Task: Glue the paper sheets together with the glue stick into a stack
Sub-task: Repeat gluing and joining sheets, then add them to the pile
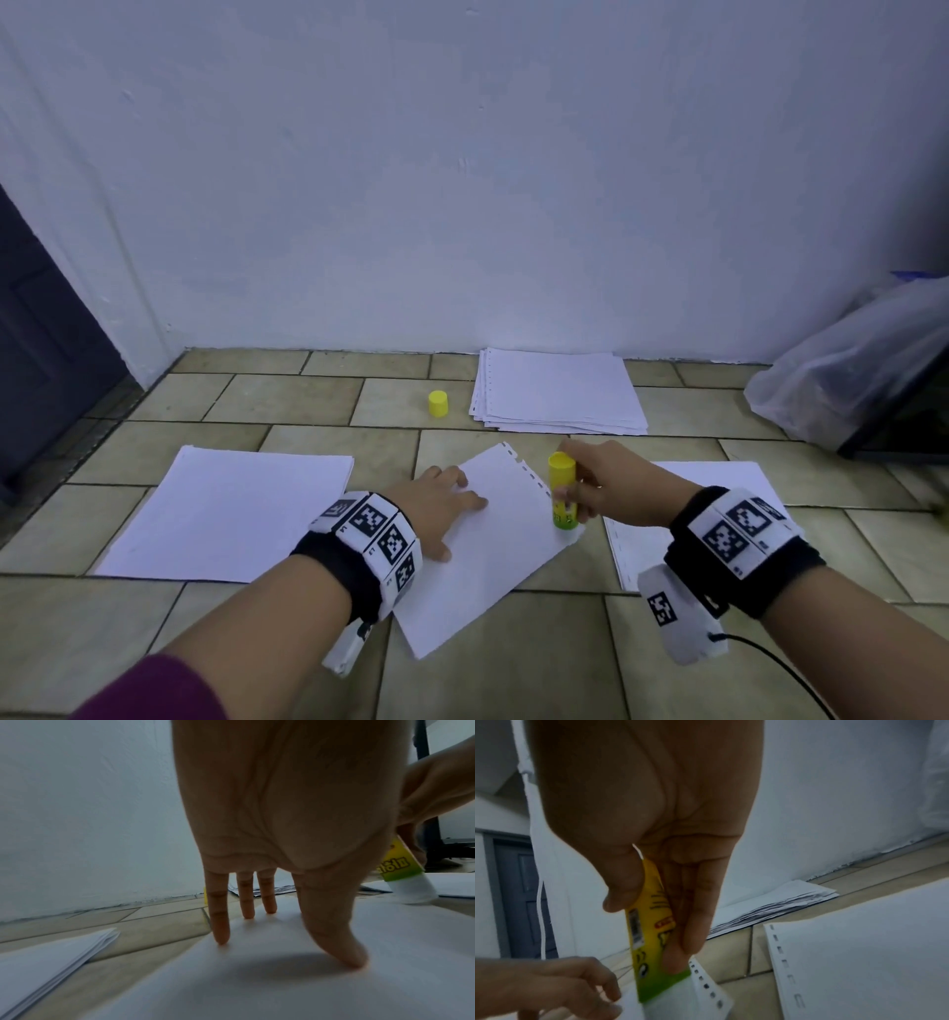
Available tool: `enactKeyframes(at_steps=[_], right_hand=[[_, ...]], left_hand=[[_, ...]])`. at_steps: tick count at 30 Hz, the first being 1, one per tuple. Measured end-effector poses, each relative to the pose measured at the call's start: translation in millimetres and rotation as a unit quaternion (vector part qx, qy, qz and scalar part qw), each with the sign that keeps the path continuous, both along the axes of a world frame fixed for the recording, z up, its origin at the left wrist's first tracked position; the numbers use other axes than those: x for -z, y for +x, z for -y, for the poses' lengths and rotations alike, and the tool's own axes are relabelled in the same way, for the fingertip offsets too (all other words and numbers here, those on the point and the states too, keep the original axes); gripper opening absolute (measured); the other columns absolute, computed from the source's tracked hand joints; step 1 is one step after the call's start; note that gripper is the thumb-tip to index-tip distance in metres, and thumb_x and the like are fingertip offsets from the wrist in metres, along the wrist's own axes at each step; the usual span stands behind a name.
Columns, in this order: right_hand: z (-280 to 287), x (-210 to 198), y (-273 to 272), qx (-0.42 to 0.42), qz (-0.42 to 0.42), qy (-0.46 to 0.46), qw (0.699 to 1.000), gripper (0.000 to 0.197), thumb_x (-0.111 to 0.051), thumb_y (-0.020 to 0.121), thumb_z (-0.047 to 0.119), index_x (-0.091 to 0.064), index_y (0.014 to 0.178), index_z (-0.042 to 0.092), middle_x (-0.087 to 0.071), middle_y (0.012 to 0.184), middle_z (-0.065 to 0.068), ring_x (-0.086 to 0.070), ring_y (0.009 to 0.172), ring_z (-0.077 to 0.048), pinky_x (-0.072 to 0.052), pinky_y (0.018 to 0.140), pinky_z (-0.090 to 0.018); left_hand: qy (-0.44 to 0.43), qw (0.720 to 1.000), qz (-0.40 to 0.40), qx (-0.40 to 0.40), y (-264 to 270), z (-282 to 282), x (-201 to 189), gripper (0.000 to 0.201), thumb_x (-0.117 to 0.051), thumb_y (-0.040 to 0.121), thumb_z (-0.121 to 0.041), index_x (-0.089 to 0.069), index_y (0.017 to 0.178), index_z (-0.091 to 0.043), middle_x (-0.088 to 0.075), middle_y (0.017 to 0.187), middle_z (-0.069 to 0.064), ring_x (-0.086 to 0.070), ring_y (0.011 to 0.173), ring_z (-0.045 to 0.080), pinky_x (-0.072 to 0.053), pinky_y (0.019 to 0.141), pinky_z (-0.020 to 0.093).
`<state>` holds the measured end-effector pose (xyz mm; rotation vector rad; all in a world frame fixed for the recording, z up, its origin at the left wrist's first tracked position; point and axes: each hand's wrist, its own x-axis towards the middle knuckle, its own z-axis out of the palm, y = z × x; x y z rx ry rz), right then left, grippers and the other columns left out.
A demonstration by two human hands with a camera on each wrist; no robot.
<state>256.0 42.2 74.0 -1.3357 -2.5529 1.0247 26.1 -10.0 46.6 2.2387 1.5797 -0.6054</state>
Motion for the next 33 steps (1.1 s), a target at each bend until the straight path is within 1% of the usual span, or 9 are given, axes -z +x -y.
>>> enactKeyframes(at_steps=[3, 6, 11, 16, 19, 21, 25, 29, 33], right_hand=[[-4.1, -2.7, -0.6, 0.103, -0.122, -0.032, 0.987, 0.017, -0.061, 0.092, 0.015, -0.048, 0.082, 0.010, -0.068, 0.074, -0.008, -0.065, 0.054, -0.017, -0.053, 0.055, -0.025], [-8.6, -5.6, -3.4, 0.188, -0.231, -0.073, 0.952, 0.014, -0.059, 0.093, 0.015, -0.052, 0.088, 0.004, -0.068, 0.075, -0.010, -0.065, 0.054, -0.023, -0.055, 0.057, -0.032], [-15.8, 1.2, -13.7, 0.241, -0.276, -0.071, 0.928, 0.016, -0.059, 0.093, 0.017, -0.053, 0.094, 0.002, -0.068, 0.082, -0.016, -0.066, 0.056, -0.024, -0.056, 0.058, -0.030], [-22.1, 11.3, -32.2, 0.250, -0.268, -0.035, 0.930, 0.014, -0.060, 0.093, 0.017, -0.051, 0.093, 0.007, -0.068, 0.089, -0.018, -0.067, 0.067, -0.028, -0.058, 0.071, -0.038], [-26.3, 18.0, -48.5, 0.234, -0.245, -0.005, 0.941, 0.015, -0.060, 0.093, 0.016, -0.049, 0.096, 0.006, -0.066, 0.090, -0.015, -0.065, 0.063, -0.017, -0.057, 0.071, -0.035], [-28.1, 21.0, -60.5, 0.218, -0.237, 0.005, 0.947, 0.014, -0.059, 0.093, 0.014, -0.048, 0.097, 0.007, -0.065, 0.091, -0.013, -0.063, 0.062, -0.013, -0.056, 0.072, -0.033], [-32.2, 24.4, -86.9, 0.162, -0.206, 0.017, 0.965, 0.013, -0.059, 0.093, 0.015, -0.046, 0.095, 0.012, -0.066, 0.096, -0.015, -0.065, 0.077, -0.025, -0.055, 0.073, -0.032], [-38.1, 27.8, -108.3, 0.124, -0.163, 0.033, 0.978, 0.014, -0.057, 0.092, 0.014, -0.044, 0.097, 0.017, -0.066, 0.097, -0.018, -0.064, 0.088, -0.036, -0.053, 0.082, -0.046], [-42.1, 24.6, -115.1, 0.087, -0.079, 0.049, 0.992, 0.023, -0.053, 0.095, 0.017, -0.044, 0.114, 0.008, -0.064, 0.099, -0.022, -0.060, 0.087, -0.034, -0.048, 0.078, -0.038]], left_hand=[[0.013, 1.000, -0.002, -0.025, 4.0, 3.7, -1.2, 0.071, -0.064, 0.090, -0.030, -0.024, 0.149, -0.027, -0.026, 0.144, 0.008, -0.032, 0.132, 0.025, -0.040, 0.103, 0.042], [0.034, 0.999, -0.008, -0.030, 9.2, 8.3, -1.0, 0.076, -0.071, 0.081, -0.043, -0.032, 0.141, -0.016, -0.025, 0.142, 0.008, -0.031, 0.130, 0.024, -0.043, 0.099, 0.042], [0.045, 0.997, 0.057, -0.029, 8.7, 11.7, 6.1, 0.081, -0.074, 0.076, -0.048, -0.033, 0.137, -0.014, -0.022, 0.147, 0.003, -0.021, 0.137, 0.022, -0.037, 0.106, 0.041], [0.066, 0.995, 0.008, -0.068, 5.8, 6.7, 3.8, 0.075, -0.065, 0.084, -0.051, -0.033, 0.141, -0.014, -0.029, 0.144, 0.009, -0.036, 0.129, 0.026, -0.042, 0.100, 0.040], [0.086, 0.994, 0.008, -0.061, 0.2, 5.8, 5.2, 0.080, -0.065, 0.080, -0.057, -0.034, 0.139, -0.012, -0.024, 0.149, 0.008, -0.029, 0.133, 0.024, -0.037, 0.103, 0.038], [0.084, 0.994, 0.029, -0.066, -4.1, 5.9, 7.4, 0.080, -0.066, 0.078, -0.058, -0.036, 0.136, -0.011, -0.034, 0.143, 0.007, -0.034, 0.128, 0.023, -0.037, 0.103, 0.037], [0.105, 0.991, 0.028, -0.078, -5.7, 8.0, 11.8, 0.085, -0.066, 0.076, -0.061, -0.035, 0.135, -0.009, -0.038, 0.139, 0.006, -0.037, 0.124, 0.023, -0.036, 0.103, 0.035], [0.122, 0.990, 0.019, -0.066, -3.4, 11.4, 10.3, 0.084, -0.062, 0.081, -0.059, -0.032, 0.139, -0.006, -0.034, 0.143, 0.008, -0.036, 0.127, 0.024, -0.033, 0.104, 0.035], [0.122, 0.990, 0.019, -0.062, -4.3, 14.6, 8.6, 0.085, -0.058, 0.084, -0.059, -0.028, 0.142, -0.005, -0.029, 0.148, 0.008, -0.033, 0.130, 0.025, -0.030, 0.106, 0.035]])
